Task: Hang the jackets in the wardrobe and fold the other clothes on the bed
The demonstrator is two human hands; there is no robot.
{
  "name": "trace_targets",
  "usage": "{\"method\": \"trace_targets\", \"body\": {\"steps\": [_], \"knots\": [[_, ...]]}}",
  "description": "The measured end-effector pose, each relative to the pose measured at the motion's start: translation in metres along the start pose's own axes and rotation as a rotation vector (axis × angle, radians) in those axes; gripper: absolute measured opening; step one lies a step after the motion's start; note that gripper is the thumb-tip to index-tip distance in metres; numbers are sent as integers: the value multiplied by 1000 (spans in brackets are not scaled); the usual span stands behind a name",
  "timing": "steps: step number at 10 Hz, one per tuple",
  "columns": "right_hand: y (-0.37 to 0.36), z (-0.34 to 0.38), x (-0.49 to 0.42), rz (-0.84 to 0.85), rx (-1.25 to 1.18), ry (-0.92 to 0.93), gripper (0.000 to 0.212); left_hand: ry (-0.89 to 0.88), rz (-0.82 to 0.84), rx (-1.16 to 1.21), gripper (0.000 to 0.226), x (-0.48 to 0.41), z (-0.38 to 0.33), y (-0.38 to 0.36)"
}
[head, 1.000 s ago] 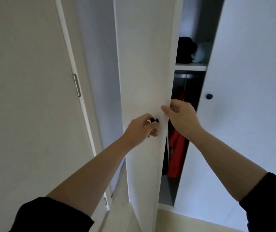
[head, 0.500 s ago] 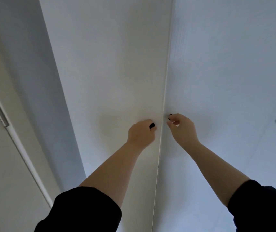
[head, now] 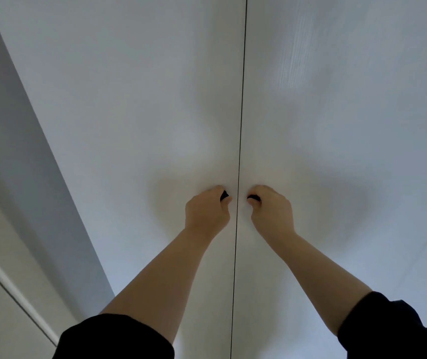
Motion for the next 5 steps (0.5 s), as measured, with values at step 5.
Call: {"method": "trace_targets", "body": {"steps": [5], "knots": [[44, 49, -3, 64, 326, 104, 45, -245, -174, -78, 28, -1, -38, 70]]}}
Point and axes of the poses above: each hand's wrist, its own x-axis away from the middle knuckle, its own y-axis out of the back of the hand, z = x × y, the point moved 8 cm from there along -x, towards the middle knuckle, and after that the axes turned 1 degree about -y, right-handed, at the moved point
